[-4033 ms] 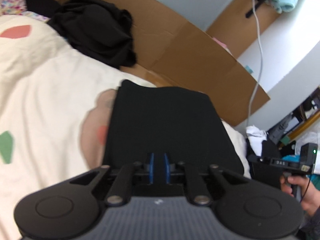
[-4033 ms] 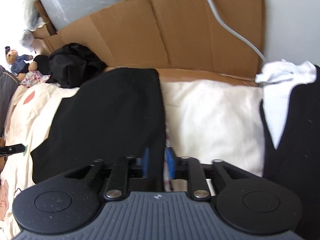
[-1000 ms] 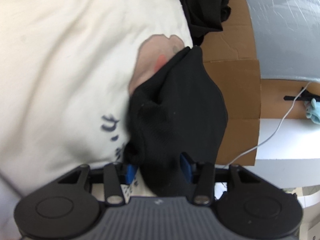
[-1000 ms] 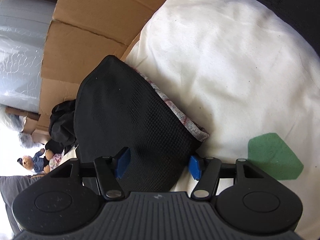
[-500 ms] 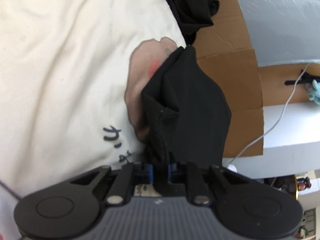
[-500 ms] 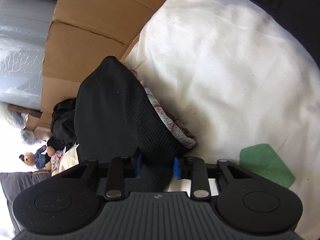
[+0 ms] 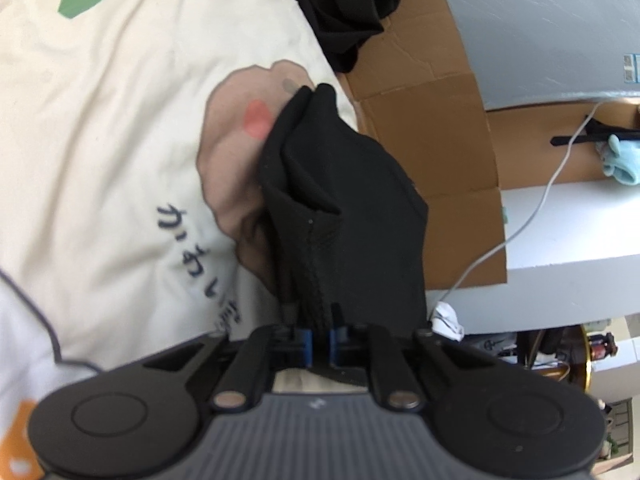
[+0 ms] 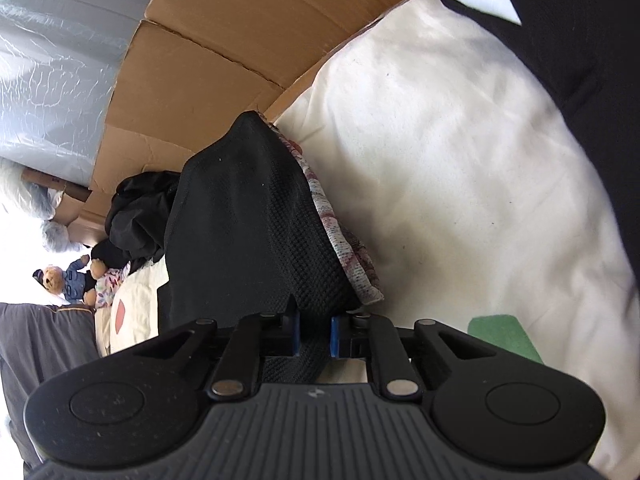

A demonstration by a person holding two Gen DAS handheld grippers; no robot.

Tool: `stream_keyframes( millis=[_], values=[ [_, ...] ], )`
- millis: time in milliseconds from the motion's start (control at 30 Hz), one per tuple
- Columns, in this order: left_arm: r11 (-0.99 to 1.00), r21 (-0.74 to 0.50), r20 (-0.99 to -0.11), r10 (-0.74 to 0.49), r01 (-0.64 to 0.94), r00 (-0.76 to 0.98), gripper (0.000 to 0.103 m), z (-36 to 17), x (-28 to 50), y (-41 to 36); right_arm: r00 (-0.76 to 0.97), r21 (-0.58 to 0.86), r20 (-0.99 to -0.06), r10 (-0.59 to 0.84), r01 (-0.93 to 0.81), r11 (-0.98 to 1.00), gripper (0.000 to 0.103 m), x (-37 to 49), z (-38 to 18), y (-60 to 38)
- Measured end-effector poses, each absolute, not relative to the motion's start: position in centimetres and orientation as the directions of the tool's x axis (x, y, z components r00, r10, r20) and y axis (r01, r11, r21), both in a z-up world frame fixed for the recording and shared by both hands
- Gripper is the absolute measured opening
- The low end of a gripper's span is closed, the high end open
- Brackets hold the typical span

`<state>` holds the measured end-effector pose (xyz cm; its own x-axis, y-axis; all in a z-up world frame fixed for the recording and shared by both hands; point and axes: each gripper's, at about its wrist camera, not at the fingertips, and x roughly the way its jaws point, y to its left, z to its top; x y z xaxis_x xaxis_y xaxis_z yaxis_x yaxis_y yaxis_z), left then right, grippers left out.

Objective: Fold clothes

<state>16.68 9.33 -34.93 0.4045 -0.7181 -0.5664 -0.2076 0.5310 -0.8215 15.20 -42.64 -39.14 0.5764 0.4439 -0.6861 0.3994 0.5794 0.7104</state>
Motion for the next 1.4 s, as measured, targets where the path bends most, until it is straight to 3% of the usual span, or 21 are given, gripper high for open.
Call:
stream_keyframes(
  millis=[567,667,767,933,1100,1267,1333,1400],
  values=[
    [0.588,-0.777,-0.628,-0.746,-0.225,0.222,0.008,-35.1,8.7,7.7,0.455,0.639,-0.765,0.456,0.443,0.629,0.014,7.1,-38.0,-44.8],
    [0.604,-0.764,-0.644,-0.741,-0.229,0.193,0.012,-35.5,8.5,7.5,0.440,0.624,-0.775,0.454,0.423,0.657,0.014,6.7,-38.0,-44.8],
    [0.642,-0.725,-0.685,-0.709,-0.249,0.168,0.017,-35.8,8.7,7.7,0.425,0.601,-0.792,0.438,0.419,0.681,0.018,6.9,-37.9,-44.8],
    [0.703,-0.680,-0.733,-0.660,-0.207,0.165,0.024,-35.3,9.6,8.1,0.403,0.543,-0.824,0.399,0.359,0.759,0.038,7.5,-37.2,-44.3],
    [0.746,-0.635,-0.770,-0.589,-0.202,0.245,0.031,-34.6,12.0,9.2,0.396,0.476,-0.855,0.335,0.340,0.811,0.052,7.3,-36.5,-44.9],
    [0.782,-0.619,-0.755,-0.570,-0.069,0.324,0.045,-32.8,15.7,8.9,0.408,0.384,-0.874,0.264,0.247,0.890,0.059,7.9,-35.2,-45.0],
    [0.800,-0.600,-0.751,-0.565,0.006,0.343,0.056,-32.1,16.9,8.1,0.421,0.391,-0.868,0.264,0.251,0.885,0.060,8.2,-35.0,-45.5],
    [0.812,-0.576,-0.742,-0.569,0.098,0.354,0.058,-31.3,18.5,6.6,0.435,0.401,-0.860,0.266,0.253,0.881,0.060,8.4,-34.8,-45.8]
  ],
)
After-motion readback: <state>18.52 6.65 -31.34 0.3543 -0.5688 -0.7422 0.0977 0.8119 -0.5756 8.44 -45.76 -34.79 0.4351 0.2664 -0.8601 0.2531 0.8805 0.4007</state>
